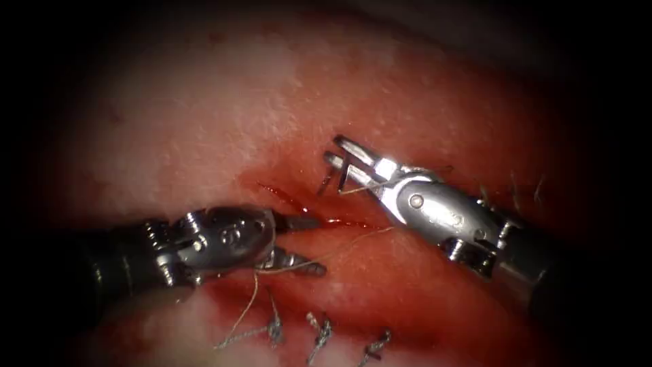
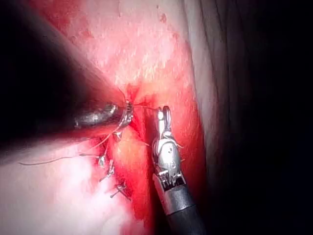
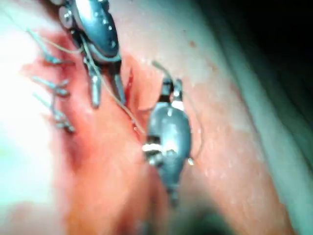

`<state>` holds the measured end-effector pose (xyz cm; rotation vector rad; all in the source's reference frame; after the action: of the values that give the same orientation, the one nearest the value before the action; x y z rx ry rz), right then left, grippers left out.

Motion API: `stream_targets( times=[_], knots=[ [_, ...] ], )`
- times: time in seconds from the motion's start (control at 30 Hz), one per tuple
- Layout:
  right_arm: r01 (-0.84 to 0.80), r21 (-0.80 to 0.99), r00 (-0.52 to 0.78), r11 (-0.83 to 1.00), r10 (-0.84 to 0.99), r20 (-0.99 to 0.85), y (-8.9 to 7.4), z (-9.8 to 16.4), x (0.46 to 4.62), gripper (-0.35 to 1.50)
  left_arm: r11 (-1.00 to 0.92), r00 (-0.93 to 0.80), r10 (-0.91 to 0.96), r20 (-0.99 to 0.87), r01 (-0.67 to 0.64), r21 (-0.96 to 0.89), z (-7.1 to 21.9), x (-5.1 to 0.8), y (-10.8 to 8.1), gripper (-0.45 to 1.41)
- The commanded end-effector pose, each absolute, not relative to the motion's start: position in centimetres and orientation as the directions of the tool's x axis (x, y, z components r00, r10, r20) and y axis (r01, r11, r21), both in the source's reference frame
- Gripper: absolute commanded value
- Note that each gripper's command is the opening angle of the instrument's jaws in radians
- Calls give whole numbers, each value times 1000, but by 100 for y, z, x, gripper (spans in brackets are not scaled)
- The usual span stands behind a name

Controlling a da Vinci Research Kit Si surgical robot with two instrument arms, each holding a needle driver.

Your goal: Wound Closure

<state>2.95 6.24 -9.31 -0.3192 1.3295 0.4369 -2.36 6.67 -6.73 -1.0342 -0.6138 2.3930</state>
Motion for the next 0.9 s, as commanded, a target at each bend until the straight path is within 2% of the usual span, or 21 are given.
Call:
stream_targets(
  times=[0.03, 0.4, 0.9],
  knots=[
    [-476, 27, 176, 879, 125, -977, 628, -928, 303, -35, -796, -612, 566, -552, -231, -560, -668, -241, 669, 52],
    [-433, 140, 172, 890, 234, -957, 611, -919, 311, -35, -796, -621, 562, -545, -229, -560, -669, -239, 668, 52],
    [-457, 169, 158, 873, 266, -951, 632, -933, 303, -35, -790, -624, 568, -537, -231, -567, -669, -238, 667, 51]
  ],
)
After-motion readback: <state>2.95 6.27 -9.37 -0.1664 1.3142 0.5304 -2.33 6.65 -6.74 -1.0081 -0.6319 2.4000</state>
